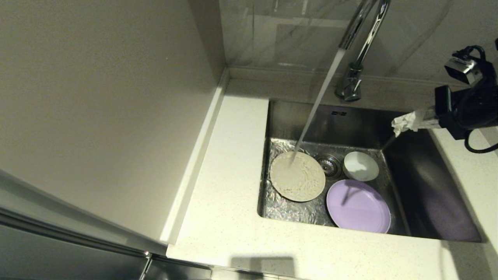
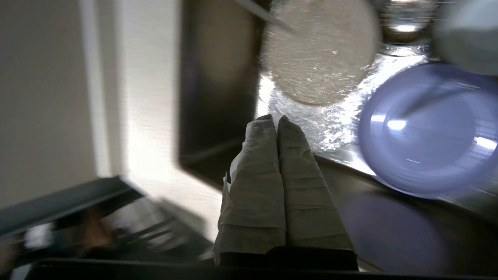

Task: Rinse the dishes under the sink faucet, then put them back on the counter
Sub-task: Wait for the water to rinse the bowl, then turn off the faucet

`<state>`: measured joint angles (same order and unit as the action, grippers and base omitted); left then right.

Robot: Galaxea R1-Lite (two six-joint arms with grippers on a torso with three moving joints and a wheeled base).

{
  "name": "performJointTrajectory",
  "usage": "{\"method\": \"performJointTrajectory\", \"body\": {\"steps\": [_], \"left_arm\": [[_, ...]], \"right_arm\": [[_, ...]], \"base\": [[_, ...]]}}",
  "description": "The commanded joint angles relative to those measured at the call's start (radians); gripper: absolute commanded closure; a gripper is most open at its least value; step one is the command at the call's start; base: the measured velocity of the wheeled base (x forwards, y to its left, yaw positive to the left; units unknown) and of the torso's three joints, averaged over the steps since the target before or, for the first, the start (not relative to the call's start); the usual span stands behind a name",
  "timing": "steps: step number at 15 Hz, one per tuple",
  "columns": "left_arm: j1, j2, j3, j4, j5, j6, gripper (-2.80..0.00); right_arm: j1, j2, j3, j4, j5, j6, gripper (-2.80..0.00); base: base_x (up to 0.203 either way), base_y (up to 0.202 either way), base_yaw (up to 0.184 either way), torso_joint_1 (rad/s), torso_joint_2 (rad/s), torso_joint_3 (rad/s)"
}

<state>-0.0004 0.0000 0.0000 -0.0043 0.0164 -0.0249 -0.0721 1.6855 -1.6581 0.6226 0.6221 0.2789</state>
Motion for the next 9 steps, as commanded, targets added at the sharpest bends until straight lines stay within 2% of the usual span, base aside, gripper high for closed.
{"method": "performJointTrajectory", "body": {"steps": [1,4,7,9], "left_arm": [[0.0,-0.003,0.0,0.0,0.0,0.0,0.0],[0.0,-0.003,0.0,0.0,0.0,0.0,0.0],[0.0,-0.003,0.0,0.0,0.0,-0.001,0.0],[0.0,-0.003,0.0,0.0,0.0,0.0,0.0]], "right_arm": [[0.0,0.121,-0.09,0.004,0.08,0.023,0.0],[0.0,0.172,-0.122,0.003,0.091,-0.089,0.0],[0.0,0.204,-0.168,-0.004,0.093,-0.099,0.0],[-0.008,0.213,-0.18,-0.004,0.127,-0.102,0.0]], "base": [[0.0,0.0,0.0,0.0,0.0,0.0],[0.0,0.0,0.0,0.0,0.0,0.0],[0.0,0.0,0.0,0.0,0.0,0.0],[0.0,0.0,0.0,0.0,0.0,0.0]]}}
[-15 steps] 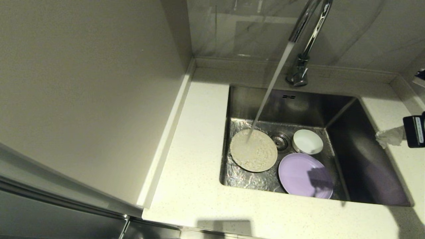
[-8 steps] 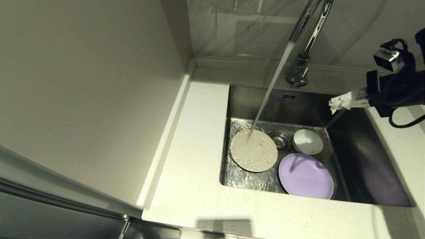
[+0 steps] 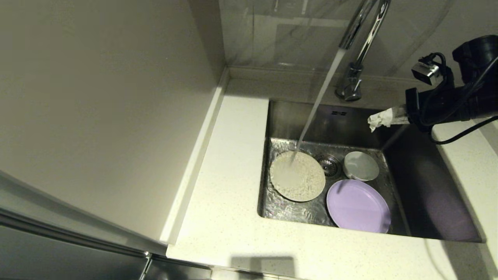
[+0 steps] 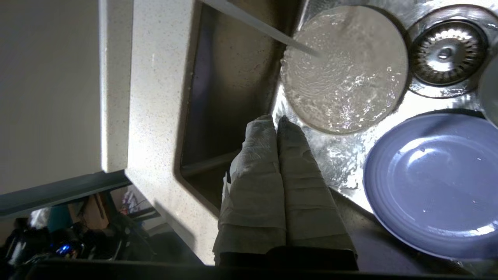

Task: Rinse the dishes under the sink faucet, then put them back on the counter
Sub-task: Turn off the faucet

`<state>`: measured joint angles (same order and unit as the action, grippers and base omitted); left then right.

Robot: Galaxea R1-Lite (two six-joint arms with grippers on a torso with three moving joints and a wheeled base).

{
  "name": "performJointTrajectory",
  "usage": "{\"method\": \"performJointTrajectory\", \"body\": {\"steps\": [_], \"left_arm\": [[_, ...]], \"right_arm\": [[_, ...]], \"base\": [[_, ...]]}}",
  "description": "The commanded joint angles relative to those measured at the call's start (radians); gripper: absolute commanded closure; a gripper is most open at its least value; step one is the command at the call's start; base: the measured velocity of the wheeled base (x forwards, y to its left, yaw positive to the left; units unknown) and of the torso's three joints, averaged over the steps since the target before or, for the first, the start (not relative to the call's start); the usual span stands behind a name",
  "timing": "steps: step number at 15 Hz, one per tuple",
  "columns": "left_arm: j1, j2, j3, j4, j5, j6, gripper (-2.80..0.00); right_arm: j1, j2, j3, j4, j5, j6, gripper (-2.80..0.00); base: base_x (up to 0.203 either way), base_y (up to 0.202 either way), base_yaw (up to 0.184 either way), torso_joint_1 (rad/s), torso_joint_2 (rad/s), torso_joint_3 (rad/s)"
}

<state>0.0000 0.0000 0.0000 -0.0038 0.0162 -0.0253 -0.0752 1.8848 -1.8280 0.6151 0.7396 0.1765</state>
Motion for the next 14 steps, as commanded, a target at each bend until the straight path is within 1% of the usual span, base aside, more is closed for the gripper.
{"method": "performJointTrajectory", "body": {"steps": [1,3,4,5,6,7,9,10,11,12,14], "left_arm": [[0.0,-0.003,0.0,-0.001,0.001,-0.001,0.0],[0.0,-0.003,0.0,-0.001,0.001,-0.001,0.0],[0.0,-0.003,0.0,-0.001,0.001,-0.001,0.0],[-0.001,-0.003,0.0,-0.001,0.001,0.0,0.0],[0.0,-0.003,0.0,-0.001,0.001,-0.001,0.0],[0.0,-0.003,0.0,-0.001,0.001,-0.001,0.0],[0.0,-0.003,0.0,-0.001,0.001,0.0,0.0],[0.0,-0.003,0.0,-0.001,0.001,-0.001,0.0],[0.0,-0.004,0.0,-0.001,0.001,-0.001,0.0],[0.0,-0.003,0.0,-0.001,0.001,0.0,0.0],[0.0,-0.003,0.0,-0.001,0.001,-0.001,0.0]], "right_arm": [[-0.016,0.016,-0.011,0.009,0.01,0.0,0.0],[-0.02,0.027,-0.016,0.04,0.009,-0.009,0.0],[-0.022,0.029,-0.016,0.044,0.011,-0.035,0.0],[-0.029,0.029,-0.006,0.046,0.027,-0.075,0.0],[-0.036,0.031,0.002,0.054,0.067,-0.126,0.0],[-0.042,0.033,-0.01,0.085,0.093,-0.14,0.0],[-0.048,0.037,-0.049,0.147,0.104,-0.137,0.0],[-0.055,0.037,-0.062,0.192,0.127,-0.13,0.0],[-0.056,0.039,-0.075,0.244,0.184,-0.108,0.0],[-0.057,0.047,-0.087,0.262,0.237,-0.091,0.0],[-0.063,0.06,-0.094,0.265,0.248,-0.112,0.0]], "base": [[0.0,0.0,0.0,0.0,0.0,0.0],[0.0,0.0,0.0,0.0,0.0,0.0],[0.0,0.0,0.0,0.0,0.0,0.0],[0.0,0.0,0.0,0.0,0.0,0.0],[0.0,0.0,0.0,0.0,0.0,0.0],[0.0,0.0,0.0,0.0,0.0,0.0],[0.0,0.0,0.0,0.0,0.0,0.0],[0.0,0.0,0.0,0.0,0.0,0.0],[0.0,0.0,0.0,0.0,0.0,0.0],[0.0,0.0,0.0,0.0,0.0,0.0],[0.0,0.0,0.0,0.0,0.0,0.0]]}}
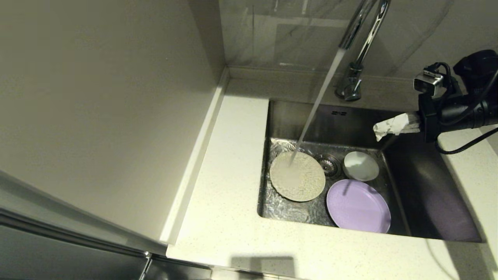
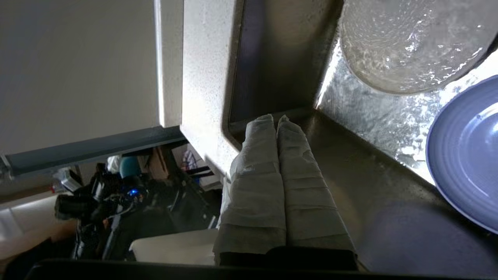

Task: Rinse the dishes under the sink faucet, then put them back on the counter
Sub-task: Turn off the faucet

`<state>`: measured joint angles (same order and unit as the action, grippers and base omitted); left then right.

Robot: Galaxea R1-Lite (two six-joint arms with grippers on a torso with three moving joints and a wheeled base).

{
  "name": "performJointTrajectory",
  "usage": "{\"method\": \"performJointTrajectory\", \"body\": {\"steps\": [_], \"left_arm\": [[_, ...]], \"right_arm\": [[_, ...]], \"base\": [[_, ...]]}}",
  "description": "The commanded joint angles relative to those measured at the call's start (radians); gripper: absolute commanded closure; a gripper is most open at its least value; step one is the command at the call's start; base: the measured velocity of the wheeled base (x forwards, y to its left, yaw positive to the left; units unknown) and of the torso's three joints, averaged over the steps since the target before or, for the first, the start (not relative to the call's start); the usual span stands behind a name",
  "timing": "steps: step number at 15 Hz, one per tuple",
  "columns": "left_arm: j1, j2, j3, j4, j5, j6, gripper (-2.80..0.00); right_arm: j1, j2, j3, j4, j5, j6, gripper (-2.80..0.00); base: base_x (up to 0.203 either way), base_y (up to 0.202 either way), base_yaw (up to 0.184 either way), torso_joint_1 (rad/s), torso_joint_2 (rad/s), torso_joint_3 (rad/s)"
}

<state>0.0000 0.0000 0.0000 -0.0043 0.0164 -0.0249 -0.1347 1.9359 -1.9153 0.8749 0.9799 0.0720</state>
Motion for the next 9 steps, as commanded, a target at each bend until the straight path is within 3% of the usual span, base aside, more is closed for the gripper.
{"method": "performJointTrajectory", "body": {"steps": [1,2,5,9], "left_arm": [[-0.001,-0.003,0.0,0.0,0.0,0.0,0.0],[0.0,-0.003,0.0,0.0,0.0,-0.001,0.0],[0.0,-0.003,0.0,0.0,0.0,-0.001,0.0],[0.0,-0.003,0.0,0.0,0.0,-0.001,0.0]], "right_arm": [[-0.01,0.012,-0.008,0.006,0.014,-0.041,0.0],[-0.011,0.016,-0.009,0.008,0.061,-0.054,0.0],[-0.028,0.06,-0.012,0.003,0.371,-0.056,0.0],[-0.055,0.17,-0.009,-0.171,0.414,-0.057,0.0]], "base": [[0.0,0.0,0.0,0.0,0.0,0.0],[0.0,0.0,0.0,0.0,0.0,0.0],[0.0,0.0,0.0,0.0,0.0,0.0],[0.0,0.0,0.0,0.0,0.0,0.0]]}}
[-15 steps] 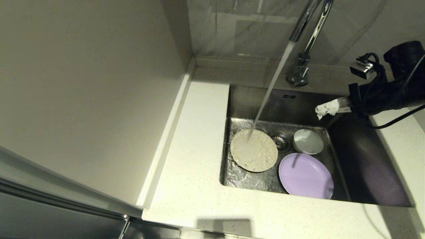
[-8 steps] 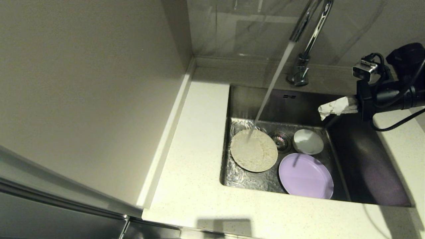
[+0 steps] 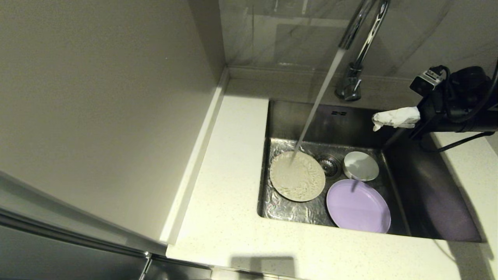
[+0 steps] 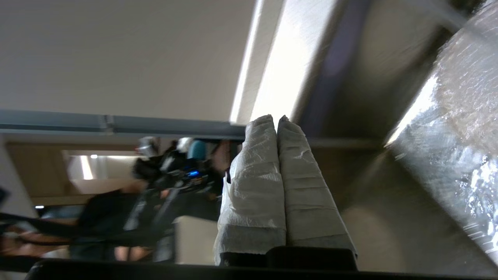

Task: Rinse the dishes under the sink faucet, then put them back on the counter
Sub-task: Turn off the faucet

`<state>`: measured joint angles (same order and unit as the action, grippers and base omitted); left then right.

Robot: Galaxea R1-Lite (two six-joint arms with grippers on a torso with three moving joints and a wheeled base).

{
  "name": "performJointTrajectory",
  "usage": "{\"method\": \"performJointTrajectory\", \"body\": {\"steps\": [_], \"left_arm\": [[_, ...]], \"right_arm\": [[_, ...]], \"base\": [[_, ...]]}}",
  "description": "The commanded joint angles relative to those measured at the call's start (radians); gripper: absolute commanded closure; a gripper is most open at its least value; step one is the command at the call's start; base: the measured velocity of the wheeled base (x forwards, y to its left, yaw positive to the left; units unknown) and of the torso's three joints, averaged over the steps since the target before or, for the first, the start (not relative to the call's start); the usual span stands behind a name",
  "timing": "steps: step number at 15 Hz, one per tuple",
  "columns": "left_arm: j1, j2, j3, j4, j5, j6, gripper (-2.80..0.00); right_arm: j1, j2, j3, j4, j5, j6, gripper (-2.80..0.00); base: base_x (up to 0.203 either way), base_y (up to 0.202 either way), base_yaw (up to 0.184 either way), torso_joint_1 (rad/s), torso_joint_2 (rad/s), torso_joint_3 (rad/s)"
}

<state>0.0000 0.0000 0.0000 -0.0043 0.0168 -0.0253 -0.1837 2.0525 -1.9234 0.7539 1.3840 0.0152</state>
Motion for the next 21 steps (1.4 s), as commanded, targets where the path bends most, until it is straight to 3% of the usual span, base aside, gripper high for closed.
{"method": "performJointTrajectory", "body": {"steps": [1,4,7,9,11,13,14,21], "left_arm": [[0.0,-0.003,0.0,0.0,0.0,-0.001,0.0],[0.0,-0.003,0.0,0.0,0.0,0.0,0.0],[0.0,-0.003,0.0,0.0,0.0,-0.001,0.0],[-0.001,-0.003,0.0,0.0,0.0,-0.001,0.0],[0.0,-0.003,0.0,0.0,0.0,0.001,0.0],[0.0,-0.003,0.0,0.0,0.0,-0.001,0.0],[0.0,-0.003,0.0,0.0,0.0,-0.001,0.0],[0.0,-0.003,0.0,0.0,0.0,-0.001,0.0]], "right_arm": [[-0.006,0.07,-0.001,-0.119,0.009,-0.001,0.0],[-0.006,0.097,0.003,-0.302,0.005,-0.003,0.0],[-0.006,0.089,-0.01,-0.332,-0.081,0.039,0.0],[-0.005,0.088,-0.049,-0.357,-0.125,0.227,0.0],[0.013,0.098,-0.053,-0.485,-0.239,0.446,0.0],[0.031,0.114,-0.053,-0.668,-0.283,0.662,0.0],[0.037,0.127,-0.054,-0.737,-0.291,0.731,0.0],[0.04,0.17,-0.055,-0.851,-0.294,0.75,0.0]], "base": [[0.0,0.0,0.0,0.0,0.0,0.0],[0.0,0.0,0.0,0.0,0.0,0.0],[0.0,0.0,0.0,0.0,0.0,0.0],[0.0,0.0,0.0,0.0,0.0,0.0],[0.0,0.0,0.0,0.0,0.0,0.0],[0.0,0.0,0.0,0.0,0.0,0.0],[0.0,0.0,0.0,0.0,0.0,0.0],[0.0,0.0,0.0,0.0,0.0,0.0]]}}
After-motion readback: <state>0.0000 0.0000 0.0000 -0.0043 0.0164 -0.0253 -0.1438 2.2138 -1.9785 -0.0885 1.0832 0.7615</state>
